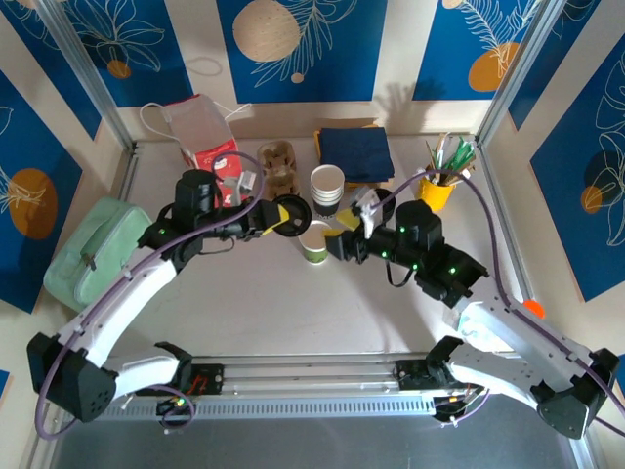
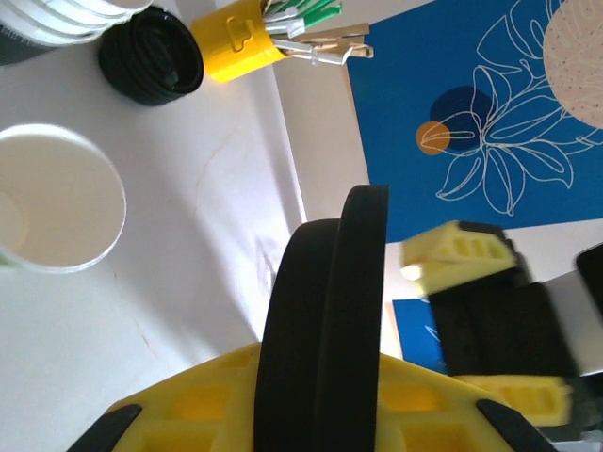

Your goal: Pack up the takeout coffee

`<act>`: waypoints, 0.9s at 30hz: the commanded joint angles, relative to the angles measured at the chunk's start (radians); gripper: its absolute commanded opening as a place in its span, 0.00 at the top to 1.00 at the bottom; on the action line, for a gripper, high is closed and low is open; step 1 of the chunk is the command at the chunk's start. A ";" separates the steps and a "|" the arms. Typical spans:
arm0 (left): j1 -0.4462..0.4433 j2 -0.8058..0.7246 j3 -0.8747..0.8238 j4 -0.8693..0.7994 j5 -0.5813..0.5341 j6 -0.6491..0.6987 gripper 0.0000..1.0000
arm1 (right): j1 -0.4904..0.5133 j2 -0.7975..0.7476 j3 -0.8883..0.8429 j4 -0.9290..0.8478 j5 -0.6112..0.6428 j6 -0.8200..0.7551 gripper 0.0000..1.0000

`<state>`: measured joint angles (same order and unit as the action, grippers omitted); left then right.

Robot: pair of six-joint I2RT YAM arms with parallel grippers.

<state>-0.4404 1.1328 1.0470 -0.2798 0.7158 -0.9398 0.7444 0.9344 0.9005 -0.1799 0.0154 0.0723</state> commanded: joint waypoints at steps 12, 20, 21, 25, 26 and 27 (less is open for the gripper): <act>0.049 -0.122 0.010 -0.465 0.041 -0.021 0.84 | 0.301 -0.015 -0.262 0.362 0.167 -0.734 0.37; 0.048 -0.149 -0.013 -0.508 0.052 -0.045 0.84 | 0.378 0.081 -0.242 0.505 0.352 -0.813 0.42; 0.047 -0.149 -0.015 -0.516 0.052 -0.049 0.83 | 0.387 0.092 -0.244 0.522 0.361 -0.821 0.42; 0.047 -0.143 -0.010 -0.546 0.054 -0.045 0.84 | 0.400 0.117 -0.237 0.553 0.369 -0.827 0.46; 0.048 -0.143 -0.011 -0.549 0.051 -0.043 0.84 | 0.402 0.122 -0.233 0.553 0.372 -0.826 0.47; 0.048 -0.145 -0.013 -0.551 0.049 -0.045 0.84 | 0.404 0.125 -0.231 0.553 0.371 -0.828 0.48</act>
<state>-0.4011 0.9974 1.0348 -0.7876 0.7582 -0.9798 1.1400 1.0542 0.6392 0.3038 0.3450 -0.7300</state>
